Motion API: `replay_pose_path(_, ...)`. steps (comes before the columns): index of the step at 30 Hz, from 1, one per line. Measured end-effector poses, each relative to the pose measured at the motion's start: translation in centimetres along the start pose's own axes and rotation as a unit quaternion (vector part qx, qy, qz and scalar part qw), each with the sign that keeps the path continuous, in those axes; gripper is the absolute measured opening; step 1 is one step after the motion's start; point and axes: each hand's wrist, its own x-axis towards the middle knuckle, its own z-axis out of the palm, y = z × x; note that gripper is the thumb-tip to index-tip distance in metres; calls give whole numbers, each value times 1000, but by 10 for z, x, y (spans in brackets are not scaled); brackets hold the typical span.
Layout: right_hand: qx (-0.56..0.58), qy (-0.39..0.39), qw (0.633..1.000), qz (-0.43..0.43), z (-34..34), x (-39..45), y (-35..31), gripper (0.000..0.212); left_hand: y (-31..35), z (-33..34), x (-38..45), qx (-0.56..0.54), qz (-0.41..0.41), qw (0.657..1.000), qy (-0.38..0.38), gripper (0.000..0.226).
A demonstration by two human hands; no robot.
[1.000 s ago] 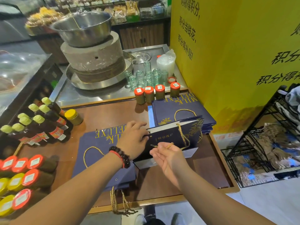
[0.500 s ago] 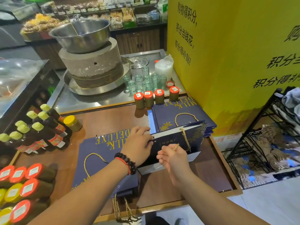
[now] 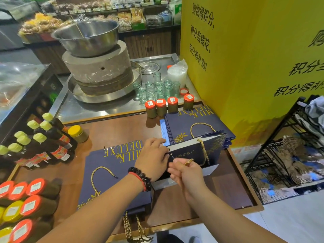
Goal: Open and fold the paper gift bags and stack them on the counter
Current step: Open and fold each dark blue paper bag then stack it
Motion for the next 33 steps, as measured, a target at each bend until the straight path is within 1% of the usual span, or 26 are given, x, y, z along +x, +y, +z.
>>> replay_pose_path(10, 2, 11, 1000, -18, 3, 6, 3, 4, -3, 1, -1, -6, 1, 1000, 9, 22)
replay_pose_path(17, -23, 2, 999, -27, 7, 6, 0, 6, -3, 3, 0, -9, 3, 1000, 22, 22)
replay_pose_path(24, -33, 15, 999, -30, 7, 11, 5, 10, -5, 2, 0, -5, 11, 1000, 20, 23)
replay_pose_path(33, -40, 26, 998, -33, 10, 14, 6, 11, -4, 6, -2, -7, 23, 999, 39, 20)
